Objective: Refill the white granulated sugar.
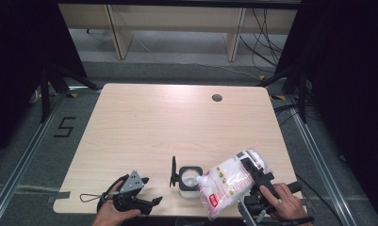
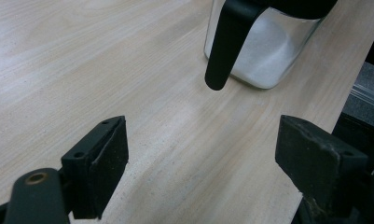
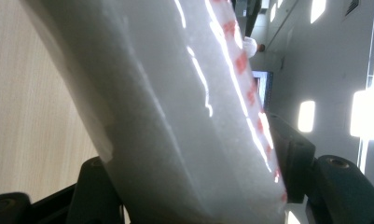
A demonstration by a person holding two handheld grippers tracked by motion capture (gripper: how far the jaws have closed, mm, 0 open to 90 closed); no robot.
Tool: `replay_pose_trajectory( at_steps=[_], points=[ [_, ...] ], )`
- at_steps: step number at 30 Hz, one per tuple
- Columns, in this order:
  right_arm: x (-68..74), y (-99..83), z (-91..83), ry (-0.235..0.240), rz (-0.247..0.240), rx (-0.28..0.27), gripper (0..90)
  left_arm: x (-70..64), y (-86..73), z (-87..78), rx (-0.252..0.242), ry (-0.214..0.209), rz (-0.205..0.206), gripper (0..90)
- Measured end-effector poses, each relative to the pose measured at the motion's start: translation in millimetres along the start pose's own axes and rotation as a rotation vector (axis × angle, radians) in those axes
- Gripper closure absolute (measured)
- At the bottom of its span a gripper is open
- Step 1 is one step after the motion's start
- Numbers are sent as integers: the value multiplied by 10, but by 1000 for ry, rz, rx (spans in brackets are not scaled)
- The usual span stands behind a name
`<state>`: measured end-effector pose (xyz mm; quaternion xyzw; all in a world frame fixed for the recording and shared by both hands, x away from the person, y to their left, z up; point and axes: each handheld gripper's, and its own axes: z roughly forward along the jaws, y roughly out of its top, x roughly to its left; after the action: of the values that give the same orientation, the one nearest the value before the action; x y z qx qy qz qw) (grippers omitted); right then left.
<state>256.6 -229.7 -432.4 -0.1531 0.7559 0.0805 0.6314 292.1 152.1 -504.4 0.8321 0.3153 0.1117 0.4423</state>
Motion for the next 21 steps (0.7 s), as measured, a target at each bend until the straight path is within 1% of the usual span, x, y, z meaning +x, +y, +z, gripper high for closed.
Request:
replay_pose_trajectory(
  at_steps=[1, 3, 4, 5, 6, 7, 9, 10, 11, 12, 14, 15, 16, 17, 19, 21],
  points=[
    [-9, 12, 0, -5, -8, -11, 428, 2, -1, -2, 3, 2, 2, 167],
    [-2, 21, -4, -6, 1, -12, 428, 2, 0, -6, 6, 0, 2, 167],
    [7, 29, -9, -2, 14, -11, 428, -1, 0, -7, 14, 6, -12, 167],
    [7, 29, -9, -2, 14, -11, 428, -1, 0, -7, 14, 6, -12, 167],
    [-10, 26, -2, -8, -7, -15, 428, -5, -2, -7, 11, 3, -17, 167],
    [-12, 20, -1, -9, -14, -14, 428, -5, -2, -7, 11, 3, -17, 167],
    [1, -2, 1, 2, 1, 0, 428, -11, -2, -2, 2, -1, -26, 167],
    [-8, -13, 7, -4, -9, -5, 428, 0, -1, -7, 13, 7, -13, 167],
    [13, -24, 6, 2, 19, 10, 428, 2, -1, -8, 16, 7, -8, 167],
    [-5, -28, 10, -8, -9, 1, 428, -2, -1, -5, 12, 6, -13, 167],
    [-6, -29, 10, -6, -12, -3, 428, -8, -1, -2, 4, -1, -17, 167],
    [23, -23, -6, 7, 30, 20, 428, -8, -2, 2, -2, 1, -15, 167],
    [5, -8, -1, -4, 8, 0, 428, -1, -1, 0, 0, 0, -1, 167],
    [-10, 4, -6, -11, -12, -9, 428, 1, 0, -3, 4, 2, 3, 167],
    [-10, 14, -9, -8, -12, -13, 428, 4, 3, -6, 7, 0, 4, 167],
    [-14, 30, -7, -16, -16, -22, 428, 6, 0, -4, 5, 5, 7, 167]
  ],
)
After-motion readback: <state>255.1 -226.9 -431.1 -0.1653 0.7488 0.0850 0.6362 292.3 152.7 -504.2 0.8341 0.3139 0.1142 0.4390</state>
